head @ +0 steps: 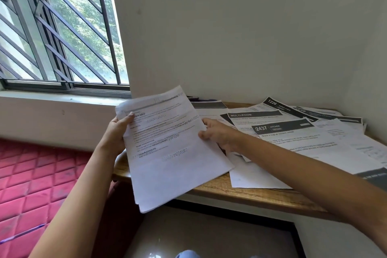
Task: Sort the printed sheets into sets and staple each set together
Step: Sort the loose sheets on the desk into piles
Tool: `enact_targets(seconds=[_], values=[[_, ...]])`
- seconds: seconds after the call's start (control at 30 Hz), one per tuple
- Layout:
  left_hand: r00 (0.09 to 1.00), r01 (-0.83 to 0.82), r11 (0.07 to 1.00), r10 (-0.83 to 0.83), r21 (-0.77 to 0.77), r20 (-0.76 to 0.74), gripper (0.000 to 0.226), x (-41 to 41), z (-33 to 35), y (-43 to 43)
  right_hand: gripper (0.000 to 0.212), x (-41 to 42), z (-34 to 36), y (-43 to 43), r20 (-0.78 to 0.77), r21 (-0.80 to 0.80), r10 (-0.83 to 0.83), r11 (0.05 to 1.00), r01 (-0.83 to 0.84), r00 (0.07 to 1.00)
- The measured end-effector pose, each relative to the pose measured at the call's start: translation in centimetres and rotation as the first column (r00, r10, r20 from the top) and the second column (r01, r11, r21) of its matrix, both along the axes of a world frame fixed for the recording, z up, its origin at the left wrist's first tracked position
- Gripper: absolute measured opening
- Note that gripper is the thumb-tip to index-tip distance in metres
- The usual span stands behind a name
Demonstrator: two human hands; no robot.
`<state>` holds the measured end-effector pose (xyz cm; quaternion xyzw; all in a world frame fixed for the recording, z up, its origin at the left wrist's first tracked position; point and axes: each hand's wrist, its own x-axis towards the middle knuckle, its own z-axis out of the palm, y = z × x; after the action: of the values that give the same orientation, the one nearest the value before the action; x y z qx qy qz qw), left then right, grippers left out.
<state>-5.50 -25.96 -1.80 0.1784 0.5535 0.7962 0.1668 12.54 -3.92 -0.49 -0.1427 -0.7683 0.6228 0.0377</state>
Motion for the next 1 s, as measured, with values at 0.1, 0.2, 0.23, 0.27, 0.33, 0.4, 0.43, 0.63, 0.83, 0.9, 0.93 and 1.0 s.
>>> enact_targets(seconds=[0.1, 0.2, 0.23, 0.27, 0.33, 0.4, 0.43, 0.63, 0.83, 0.9, 0.93, 1.0], values=[[0.995, -0.094, 0.995, 0.094, -0.02, 0.028, 0.012, -0.1, -0.2, 0.3, 0.025, -0.1, 0.8, 0.4, 0.008, 0.073, 0.054, 0.996, -0.054, 0.999], [0.991, -0.13, 0.991, 0.13, -0.021, 0.012, 0.014, -0.4, -0.3, 0.0, 0.005, -0.6, 2.0, 2.0, -0.085, 0.194, -0.128, 0.971, 0.143, 0.988], [0.99, -0.14, 0.99, 0.14, -0.021, 0.01, 0.014, -0.6, -0.5, -0.2, 0.003, -0.8, 2.2, 2.9, -0.124, 0.228, -0.187, 0.95, 0.212, 0.974], [0.989, -0.149, 0.988, 0.15, -0.023, 0.008, 0.015, -0.7, -0.6, -0.3, 0.005, -1.0, 2.3, 3.9, -0.15, 0.27, -0.227, 0.927, 0.261, 0.962], [0.986, -0.164, 0.986, 0.164, -0.035, -0.012, 0.016, -0.9, -0.8, -0.4, 0.012, -1.1, 2.1, 6.0, -0.167, 0.416, -0.237, 0.863, 0.287, 0.957], [0.985, -0.17, 0.985, 0.168, -0.045, -0.035, 0.016, -1.0, -1.0, -0.5, 0.022, -0.9, 1.8, 7.8, -0.128, 0.617, -0.166, 0.758, 0.21, 0.978], [0.984, -0.172, 0.984, 0.17, -0.049, -0.045, 0.016, -1.1, -1.0, -0.5, 0.027, -0.7, 1.7, 8.3, -0.079, 0.703, -0.119, 0.697, 0.14, 0.99], [0.986, -0.154, 0.986, 0.15, -0.06, -0.067, 0.015, -1.3, -1.2, -0.4, 0.029, -0.3, 1.3, 10.2, 0.049, 0.813, -0.024, 0.582, -0.026, 0.999], [0.988, -0.144, 0.987, 0.14, -0.066, -0.063, 0.013, -1.3, -1.2, -0.6, 0.046, 0.5, 3.1, 9.3, 0.126, 0.751, 0.164, 0.628, -0.202, 0.978], [0.99, -0.129, 0.989, 0.125, -0.07, -0.067, 0.012, -1.3, -1.2, -0.7, 0.053, 0.4, 3.2, 8.8, 0.215, 0.771, 0.214, 0.562, -0.3, 0.953], [0.991, -0.124, 0.99, 0.119, -0.07, -0.068, 0.012, -1.2, -1.2, -0.7, 0.056, 0.3, 3.1, 8.6, 0.257, 0.778, 0.223, 0.529, -0.338, 0.94], [0.99, -0.124, 0.99, 0.119, -0.067, -0.07, 0.012, -1.1, -1.1, -0.7, 0.057, 0.1, 2.8, 8.2, 0.296, 0.785, 0.226, 0.496, -0.371, 0.928]])
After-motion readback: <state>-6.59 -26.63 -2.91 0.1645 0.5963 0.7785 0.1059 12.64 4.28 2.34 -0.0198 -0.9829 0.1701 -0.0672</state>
